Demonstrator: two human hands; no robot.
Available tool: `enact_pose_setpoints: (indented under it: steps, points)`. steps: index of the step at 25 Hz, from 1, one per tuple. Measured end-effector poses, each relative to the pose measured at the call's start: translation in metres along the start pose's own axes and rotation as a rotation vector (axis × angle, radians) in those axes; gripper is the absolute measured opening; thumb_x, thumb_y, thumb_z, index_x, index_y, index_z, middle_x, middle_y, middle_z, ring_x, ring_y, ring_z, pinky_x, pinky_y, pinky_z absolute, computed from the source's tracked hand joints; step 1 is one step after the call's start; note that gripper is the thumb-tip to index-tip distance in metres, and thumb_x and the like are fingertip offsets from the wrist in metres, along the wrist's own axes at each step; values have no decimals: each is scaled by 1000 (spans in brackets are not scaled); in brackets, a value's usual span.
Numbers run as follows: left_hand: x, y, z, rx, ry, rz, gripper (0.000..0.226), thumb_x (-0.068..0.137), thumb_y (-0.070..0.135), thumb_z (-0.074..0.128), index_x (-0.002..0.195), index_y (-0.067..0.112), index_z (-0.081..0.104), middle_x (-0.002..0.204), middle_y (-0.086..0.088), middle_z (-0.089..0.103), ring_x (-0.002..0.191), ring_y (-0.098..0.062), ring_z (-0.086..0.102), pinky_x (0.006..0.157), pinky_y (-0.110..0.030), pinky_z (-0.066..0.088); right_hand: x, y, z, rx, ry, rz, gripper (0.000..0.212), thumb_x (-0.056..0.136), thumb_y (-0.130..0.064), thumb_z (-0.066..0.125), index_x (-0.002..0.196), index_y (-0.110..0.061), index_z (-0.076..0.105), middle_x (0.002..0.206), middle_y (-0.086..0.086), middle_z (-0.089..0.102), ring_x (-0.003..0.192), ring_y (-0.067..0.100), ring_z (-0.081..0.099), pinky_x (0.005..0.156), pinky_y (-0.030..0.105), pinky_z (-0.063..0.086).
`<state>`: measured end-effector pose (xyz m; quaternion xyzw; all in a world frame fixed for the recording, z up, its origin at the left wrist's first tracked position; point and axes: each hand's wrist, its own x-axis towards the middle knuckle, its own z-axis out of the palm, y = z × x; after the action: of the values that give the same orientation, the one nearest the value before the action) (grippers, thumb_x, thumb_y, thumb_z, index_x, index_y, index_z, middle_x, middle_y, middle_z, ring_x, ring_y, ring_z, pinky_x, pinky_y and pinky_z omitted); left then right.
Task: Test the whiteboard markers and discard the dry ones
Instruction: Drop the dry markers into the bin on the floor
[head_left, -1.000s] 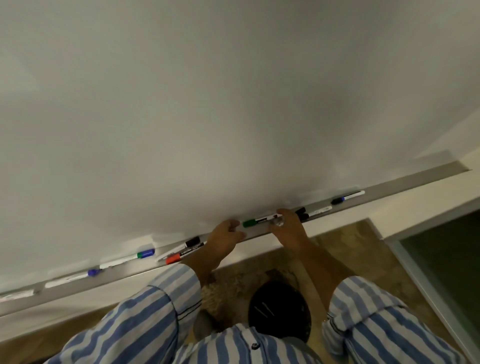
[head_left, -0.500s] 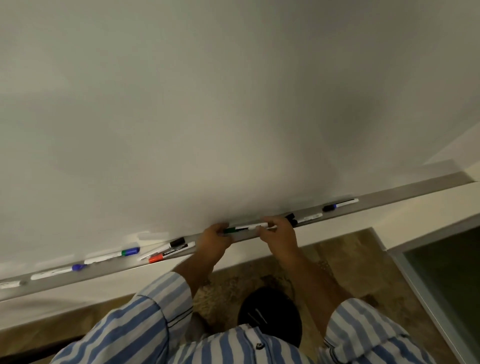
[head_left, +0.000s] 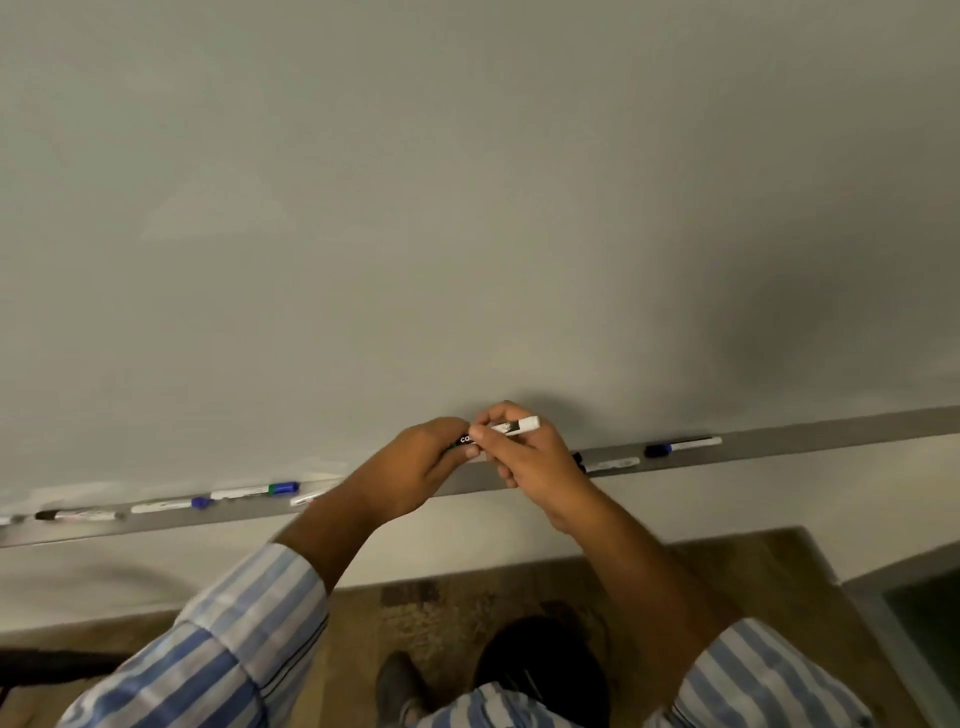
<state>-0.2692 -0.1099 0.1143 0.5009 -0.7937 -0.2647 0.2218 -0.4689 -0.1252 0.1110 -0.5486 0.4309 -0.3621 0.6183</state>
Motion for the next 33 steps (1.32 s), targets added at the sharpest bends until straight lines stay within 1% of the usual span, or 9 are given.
enact_pose_setpoints:
  steps: [4, 6, 9, 13, 17, 22, 25, 30, 33]
  points:
    - [-31, 24, -9, 129, 157, 4, 24, 110, 48, 41, 110, 32, 60, 85, 18, 61, 73, -1, 57, 66, -16, 44, -10, -22, 2, -45, -163, -193, 5, 104, -17, 69, 106, -13, 71, 84, 14, 69, 76, 16, 65, 61, 31, 50]
    - [-42, 31, -18, 204, 230, 9, 23, 109, 51, 41, 107, 34, 57, 76, 19, 56, 64, -4, 53, 59, -17, 40, -11, -30, 10, -74, -199, -267, 5, 103, -15, 70, 102, -18, 73, 85, 3, 71, 77, 13, 65, 65, 35, 51]
    - [-55, 31, -43, 244, 311, -2, 21, 106, 56, 45, 99, 37, 52, 66, 17, 50, 60, -9, 53, 55, -27, 40, -12, -44, 30, -129, -222, -360, 11, 101, -10, 71, 99, -20, 76, 88, -7, 72, 79, 7, 63, 72, 25, 50]
    - [-67, 22, -85, 177, 497, 13, 27, 100, 54, 60, 104, 28, 55, 65, 11, 45, 58, -11, 46, 55, -25, 37, -12, -66, 63, -39, -170, -425, 19, 105, -16, 62, 115, -20, 77, 103, 7, 76, 86, 17, 66, 69, 34, 52]
    - [-90, 3, -145, 48, 633, 26, 20, 96, 23, 47, 115, 26, 55, 85, 8, 56, 71, -13, 52, 66, -22, 42, -4, -103, 103, 50, -29, -507, 25, 99, -18, 61, 115, -22, 79, 105, 9, 78, 90, 21, 69, 68, 35, 54]
    - [-114, -19, -256, 246, 767, 155, 35, 97, 5, 38, 117, 21, 63, 106, 11, 62, 94, -10, 61, 85, -19, 47, 9, -163, 175, 65, 169, -672, 23, 96, -15, 61, 101, -18, 83, 96, 9, 80, 84, 20, 75, 65, 33, 58]
    - [-120, -19, -317, 373, 828, 302, 34, 101, 2, 44, 123, 15, 67, 119, 6, 68, 109, -11, 65, 97, -27, 52, 18, -195, 213, 20, 247, -780, 27, 92, -12, 60, 107, -16, 82, 98, 7, 81, 87, 22, 78, 67, 30, 61]
    - [-124, -8, -405, 586, 969, 541, 42, 98, -14, 49, 127, 7, 70, 137, -4, 67, 130, -23, 62, 111, -44, 48, 34, -253, 248, -137, 422, -1020, 28, 90, -18, 65, 113, -19, 82, 104, -1, 81, 97, 26, 78, 84, 54, 64]
    - [-119, -1, -469, 555, 1184, 572, 43, 101, -15, 46, 132, 5, 68, 146, -8, 63, 145, -26, 51, 122, -57, 36, 41, -300, 248, -322, 646, -1228, 27, 90, -8, 66, 113, -10, 81, 104, -4, 78, 94, 16, 75, 82, 39, 61]
